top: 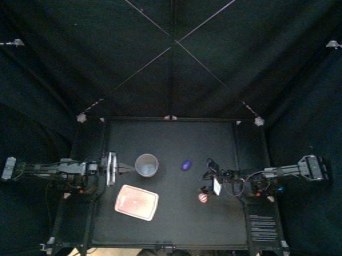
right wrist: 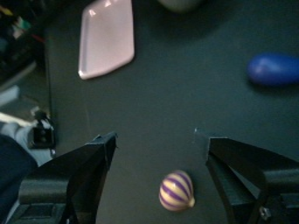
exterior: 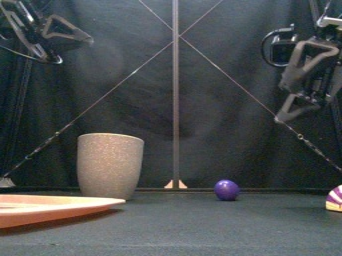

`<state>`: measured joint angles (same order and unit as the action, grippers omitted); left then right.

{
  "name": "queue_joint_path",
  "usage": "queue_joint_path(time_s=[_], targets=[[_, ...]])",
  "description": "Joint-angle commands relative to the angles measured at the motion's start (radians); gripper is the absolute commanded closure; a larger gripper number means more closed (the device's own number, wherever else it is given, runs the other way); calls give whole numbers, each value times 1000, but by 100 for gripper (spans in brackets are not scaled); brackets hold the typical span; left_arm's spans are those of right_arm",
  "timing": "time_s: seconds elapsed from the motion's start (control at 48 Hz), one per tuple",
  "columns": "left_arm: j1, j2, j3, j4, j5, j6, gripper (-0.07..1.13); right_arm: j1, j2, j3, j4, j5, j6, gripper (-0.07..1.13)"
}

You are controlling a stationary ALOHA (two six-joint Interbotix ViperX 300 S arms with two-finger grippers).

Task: Pick the onion then place it in the grey bowl
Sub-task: Pick the onion

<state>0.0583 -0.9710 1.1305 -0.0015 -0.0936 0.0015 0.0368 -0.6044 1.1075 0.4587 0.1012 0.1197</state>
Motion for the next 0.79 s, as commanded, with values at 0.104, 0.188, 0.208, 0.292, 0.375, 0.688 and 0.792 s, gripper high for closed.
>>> queue_joint_path(time_s=[0.104, 0.188, 0.208, 0.292, 0.375, 0.688, 0.792], targets=[[6, 3, -14, -2, -9, 2, 101, 5, 86, -60, -21, 262, 8, 3], [8, 3, -12, -2, -8, 2, 101, 6, 132, -80, -23, 307, 6, 3], [8, 3, -11, -2, -8, 0, 102, 6, 144, -84, -25, 314, 6, 3], [8, 3, -3, -2, -9, 0, 101, 8, 199, -109, -35, 359, 8, 3], [9, 3, 2, -2, -9, -2, 102, 9, 252, -126, -37, 390, 8, 3], [23, 3, 8, -2, -9, 2, 101, 44, 431, -193, -75, 390, 11, 3], [26, 3, 8, -2, -8, 0, 102, 57, 469, -207, -98, 373, 46, 3]])
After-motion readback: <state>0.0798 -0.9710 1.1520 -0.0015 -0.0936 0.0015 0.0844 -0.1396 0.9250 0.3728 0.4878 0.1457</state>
